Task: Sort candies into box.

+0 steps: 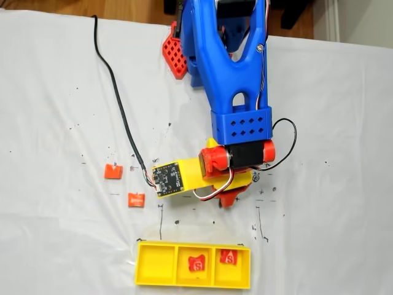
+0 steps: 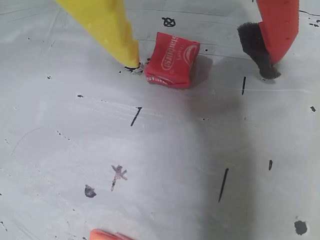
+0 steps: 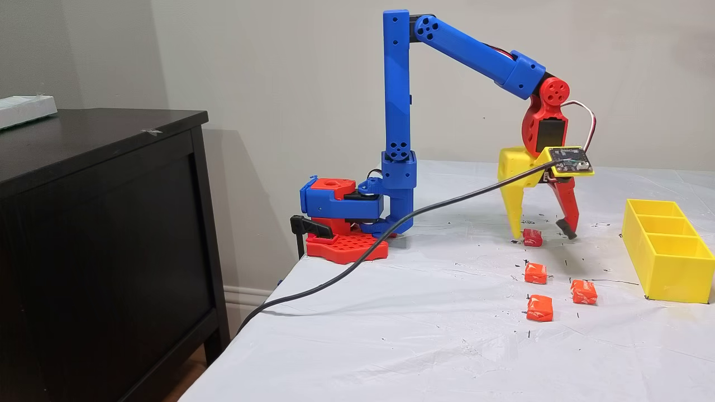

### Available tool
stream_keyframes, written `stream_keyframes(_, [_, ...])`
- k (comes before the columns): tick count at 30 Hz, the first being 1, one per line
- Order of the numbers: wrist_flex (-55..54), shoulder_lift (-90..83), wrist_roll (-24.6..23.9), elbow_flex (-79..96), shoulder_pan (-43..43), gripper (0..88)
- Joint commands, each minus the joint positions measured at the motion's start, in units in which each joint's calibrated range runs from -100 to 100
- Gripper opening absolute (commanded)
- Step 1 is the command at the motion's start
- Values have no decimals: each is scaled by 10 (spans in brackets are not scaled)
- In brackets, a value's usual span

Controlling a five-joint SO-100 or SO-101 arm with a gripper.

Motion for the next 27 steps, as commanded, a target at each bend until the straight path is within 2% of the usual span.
stream_keyframes(1, [-4,0,2,-15,0,305])
stream_keyframes(14, [-23,17,4,11,0,285])
stream_keyframes(17, [-28,8,3,17,-3,204])
stream_keyframes(19, [-32,6,4,18,-4,78])
stream_keyframes(22, [-34,8,2,6,1,8])
stream_keyframes(27, [-22,-33,3,-11,14,2])
